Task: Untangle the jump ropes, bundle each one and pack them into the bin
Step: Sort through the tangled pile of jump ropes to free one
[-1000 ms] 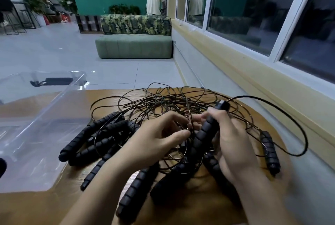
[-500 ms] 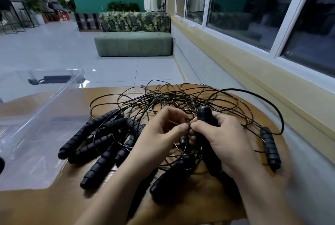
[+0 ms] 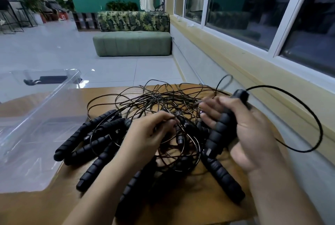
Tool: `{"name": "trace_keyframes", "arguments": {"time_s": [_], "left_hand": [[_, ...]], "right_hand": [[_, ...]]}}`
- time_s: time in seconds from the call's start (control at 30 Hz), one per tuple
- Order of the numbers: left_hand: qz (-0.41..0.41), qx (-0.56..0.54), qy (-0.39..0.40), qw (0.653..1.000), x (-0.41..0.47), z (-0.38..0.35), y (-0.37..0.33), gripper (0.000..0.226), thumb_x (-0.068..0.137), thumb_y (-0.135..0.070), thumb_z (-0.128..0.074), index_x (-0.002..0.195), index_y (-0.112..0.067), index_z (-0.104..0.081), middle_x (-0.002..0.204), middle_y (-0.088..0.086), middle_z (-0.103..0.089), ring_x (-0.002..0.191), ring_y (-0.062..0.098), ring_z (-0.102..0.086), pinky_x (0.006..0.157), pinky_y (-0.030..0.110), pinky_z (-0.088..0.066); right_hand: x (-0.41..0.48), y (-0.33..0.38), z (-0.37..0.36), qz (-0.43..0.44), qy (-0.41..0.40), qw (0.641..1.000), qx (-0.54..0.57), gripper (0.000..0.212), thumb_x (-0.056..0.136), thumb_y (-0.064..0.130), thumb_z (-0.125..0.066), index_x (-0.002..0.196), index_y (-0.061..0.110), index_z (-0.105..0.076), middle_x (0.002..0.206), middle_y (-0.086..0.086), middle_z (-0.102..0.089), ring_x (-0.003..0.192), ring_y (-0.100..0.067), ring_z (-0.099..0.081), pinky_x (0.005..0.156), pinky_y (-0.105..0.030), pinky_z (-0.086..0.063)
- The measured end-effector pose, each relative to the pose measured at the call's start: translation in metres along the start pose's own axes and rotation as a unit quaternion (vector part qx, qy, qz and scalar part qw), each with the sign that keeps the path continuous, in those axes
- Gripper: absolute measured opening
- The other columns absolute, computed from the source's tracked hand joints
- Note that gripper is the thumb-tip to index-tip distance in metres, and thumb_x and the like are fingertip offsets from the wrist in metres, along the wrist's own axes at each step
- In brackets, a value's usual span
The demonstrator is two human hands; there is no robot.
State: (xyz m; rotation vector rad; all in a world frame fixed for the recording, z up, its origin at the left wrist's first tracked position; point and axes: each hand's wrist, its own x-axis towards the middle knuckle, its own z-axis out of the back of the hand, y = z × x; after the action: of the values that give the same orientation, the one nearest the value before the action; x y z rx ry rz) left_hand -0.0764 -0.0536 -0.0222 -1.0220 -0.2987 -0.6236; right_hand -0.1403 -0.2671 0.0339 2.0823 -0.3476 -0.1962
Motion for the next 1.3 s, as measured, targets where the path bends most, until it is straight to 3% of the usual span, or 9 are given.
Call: {"name": "trace_keyframes", "arguments": {"time_s": [0.13, 0.23, 0.37, 0.53, 0.63, 0.7, 1.0, 1.13, 1.3], "left_hand": [[-0.035, -0.009, -0.057, 0.998, 0.005, 0.004, -0.016, 0.013, 0.106, -0.024, -0.064, 0.108, -0.027, -0.076, 0.083, -0.011, -0.073, 0.077, 0.014, -0.069, 0.067, 0.029, -0.052], [-0.081, 0.047, -0.03, 0.995, 0.005, -0.003, -0.025, 0.013, 0.103, -0.022, -0.064, 0.111, -0.024, -0.074, 0.091, -0.023, -0.071, 0.086, 0.006, -0.069, 0.073, 0.029, -0.054], [-0.121, 0.138, -0.033, 0.982, 0.004, -0.009, -0.027, 0.008, 0.102, -0.021, -0.062, 0.102, -0.017, -0.069, 0.083, -0.015, -0.064, 0.074, 0.007, -0.057, 0.064, 0.034, -0.047], [-0.087, 0.077, -0.009, 0.993, 0.001, -0.015, -0.025, 0.011, 0.103, -0.028, -0.068, 0.111, -0.029, -0.061, 0.086, -0.014, -0.066, 0.075, 0.009, -0.063, 0.064, 0.029, -0.048], [-0.049, 0.091, -0.039, 0.994, 0.006, -0.011, -0.011, 0.016, 0.1, -0.04, -0.067, 0.104, -0.041, -0.051, 0.09, -0.019, -0.065, 0.083, 0.004, -0.063, 0.07, 0.025, -0.045], [-0.029, 0.117, -0.05, 0.991, 0.012, -0.004, 0.0, 0.015, 0.1, -0.045, -0.064, 0.102, -0.045, -0.049, 0.093, -0.021, -0.066, 0.088, 0.009, -0.064, 0.077, 0.034, -0.047], [-0.015, 0.148, -0.067, 0.987, 0.033, 0.02, 0.026, 0.008, 0.1, -0.019, -0.072, 0.103, -0.026, -0.07, 0.095, -0.014, -0.071, 0.089, 0.013, -0.066, 0.079, 0.043, -0.055], [-0.091, 0.139, -0.099, 0.981, 0.036, 0.016, -0.002, 0.01, 0.101, -0.018, -0.072, 0.109, -0.022, -0.078, 0.101, -0.014, -0.074, 0.091, 0.01, -0.069, 0.078, 0.036, -0.056], [-0.168, 0.145, -0.1, 0.97, 0.04, 0.003, -0.042, 0.015, 0.104, -0.02, -0.069, 0.114, -0.017, -0.079, 0.103, -0.008, -0.074, 0.091, 0.015, -0.069, 0.077, 0.035, -0.055]], "right_hand": [[-0.012, -0.015, -0.007, -0.056, 0.079, 0.987, -0.13, 0.014, 0.092, 0.013, -0.078, 0.105, 0.014, -0.081, 0.079, -0.009, -0.06, 0.066, -0.019, -0.058, 0.055, -0.032, -0.054], [-0.018, -0.026, -0.018, -0.034, 0.088, 0.984, -0.149, 0.011, 0.09, 0.013, -0.081, 0.1, 0.018, -0.082, 0.069, -0.01, -0.058, 0.057, -0.021, -0.052, 0.049, -0.031, -0.046], [-0.018, -0.029, -0.02, 0.064, 0.032, 0.973, -0.219, 0.005, 0.09, 0.018, -0.085, 0.089, 0.02, -0.08, 0.069, -0.011, -0.069, 0.056, -0.023, -0.06, 0.055, -0.039, -0.053], [-0.022, -0.021, -0.019, 0.113, 0.023, 0.961, -0.251, 0.011, 0.094, 0.017, -0.082, 0.084, 0.015, -0.078, 0.076, -0.011, -0.077, 0.064, -0.025, -0.07, 0.065, -0.048, -0.061], [-0.024, -0.009, -0.016, 0.129, 0.019, 0.97, -0.206, 0.015, 0.095, 0.016, -0.079, 0.081, 0.014, -0.076, 0.077, -0.013, -0.077, 0.066, -0.028, -0.072, 0.062, -0.038, -0.057], [-0.023, 0.001, -0.013, 0.135, 0.01, 0.98, -0.149, 0.018, 0.095, 0.011, -0.078, 0.077, 0.014, -0.077, 0.076, -0.013, -0.076, 0.064, -0.024, -0.07, 0.058, -0.031, -0.054], [-0.01, 0.031, 0.009, 0.136, -0.091, 0.986, 0.025, 0.009, 0.097, 0.01, -0.073, 0.09, 0.01, -0.068, 0.077, -0.006, -0.076, 0.064, -0.014, -0.069, 0.053, -0.022, -0.049], [-0.012, 0.028, 0.007, 0.098, -0.028, 0.995, -0.001, 0.019, 0.091, 0.022, -0.078, 0.104, 0.009, -0.073, 0.09, -0.01, -0.079, 0.064, -0.013, -0.066, 0.052, -0.021, -0.049], [-0.018, 0.008, -0.007, 0.056, 0.071, 0.99, -0.106, 0.02, 0.083, 0.024, -0.082, 0.096, 0.009, -0.08, 0.096, -0.016, -0.081, 0.067, -0.019, -0.067, 0.054, -0.027, -0.049]]}}
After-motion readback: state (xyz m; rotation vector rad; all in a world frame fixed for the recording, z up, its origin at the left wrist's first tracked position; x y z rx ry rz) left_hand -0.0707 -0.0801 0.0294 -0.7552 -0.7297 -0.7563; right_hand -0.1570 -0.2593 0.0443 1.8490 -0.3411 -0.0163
